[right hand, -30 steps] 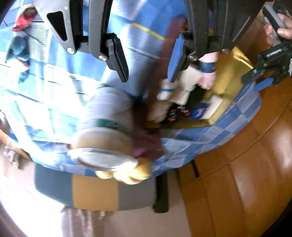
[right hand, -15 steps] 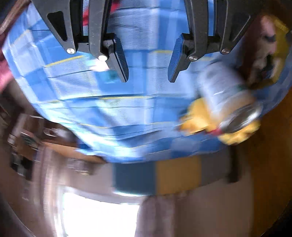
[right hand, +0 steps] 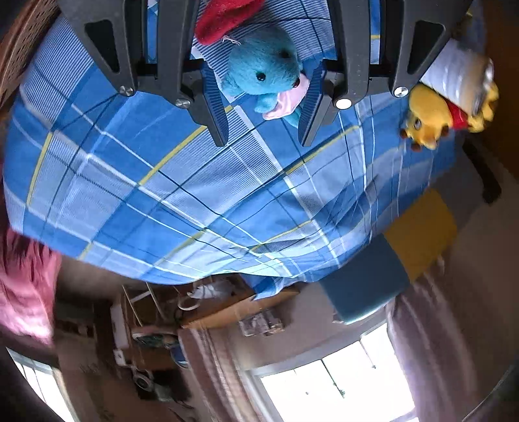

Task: Organize soft objects
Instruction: 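Move both tools from the tray toward the teal plush and red sock, then grasp the teal plush mouse with the left gripper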

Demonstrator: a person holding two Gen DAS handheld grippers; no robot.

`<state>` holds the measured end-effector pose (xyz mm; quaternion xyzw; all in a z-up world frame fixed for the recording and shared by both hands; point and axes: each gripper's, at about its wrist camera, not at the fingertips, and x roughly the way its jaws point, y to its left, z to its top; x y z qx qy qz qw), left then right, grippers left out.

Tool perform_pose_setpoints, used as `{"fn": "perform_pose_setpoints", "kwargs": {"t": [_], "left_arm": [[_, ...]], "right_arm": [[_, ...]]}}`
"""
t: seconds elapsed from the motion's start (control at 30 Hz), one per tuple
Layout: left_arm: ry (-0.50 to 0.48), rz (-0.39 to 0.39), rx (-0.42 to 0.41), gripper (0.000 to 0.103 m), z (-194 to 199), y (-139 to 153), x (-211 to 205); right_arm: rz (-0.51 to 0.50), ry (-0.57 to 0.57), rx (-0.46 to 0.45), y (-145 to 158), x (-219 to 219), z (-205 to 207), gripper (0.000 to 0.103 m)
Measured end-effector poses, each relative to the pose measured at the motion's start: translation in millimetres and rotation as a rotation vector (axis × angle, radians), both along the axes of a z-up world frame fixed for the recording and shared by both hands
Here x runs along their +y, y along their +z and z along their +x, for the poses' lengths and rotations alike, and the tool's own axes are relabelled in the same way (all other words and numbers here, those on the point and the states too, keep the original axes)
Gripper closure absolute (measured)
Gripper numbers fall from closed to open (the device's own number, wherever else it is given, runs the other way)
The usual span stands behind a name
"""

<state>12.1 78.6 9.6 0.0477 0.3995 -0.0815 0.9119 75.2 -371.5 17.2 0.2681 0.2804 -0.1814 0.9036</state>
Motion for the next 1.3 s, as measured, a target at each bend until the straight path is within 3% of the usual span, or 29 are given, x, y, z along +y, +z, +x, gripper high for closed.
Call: {"fn": "perform_pose_setpoints", "kwargs": {"t": [0.3, 0.47, 0.57, 0.7, 0.87, 1.03, 1.3], "left_arm": [[-0.14, -0.051, 0.075, 0.018, 29.6, -9.6, -57.7], [-0.236, -0.075, 0.106, 0.023, 42.5, -13.0, -96.2], [-0.303, -0.11, 0.136, 0.026, 53.5, -14.9, -124.2], [-0.374, -0.146, 0.174, 0.03, 69.6, -17.2, -164.2], [-0.451, -0.159, 0.161, 0.027, 89.3, -15.4, -216.8], [-0.503, -0.168, 0.21, 0.019, 109.0, -23.8, -270.5], [-0.499, -0.101, 0.243, 0.012, 134.7, -47.7, -327.8]], "right_arm": [[0.25, -0.08, -0.032, -19.1, -34.4, -11.6, 0.058], [0.396, 0.011, 0.065, -44.2, -32.8, 3.6, 0.058], [0.365, -0.006, 0.037, -36.8, -32.3, -1.6, 0.058], [0.398, -0.026, 0.009, -37.2, -37.3, -7.2, 0.058], [0.41, -0.047, -0.033, -33.2, -42.5, -11.9, 0.058], [0.436, -0.042, -0.052, -32.9, -44.7, -13.1, 0.057], [0.457, -0.034, -0.072, -32.5, -45.9, -14.3, 0.057]]}}
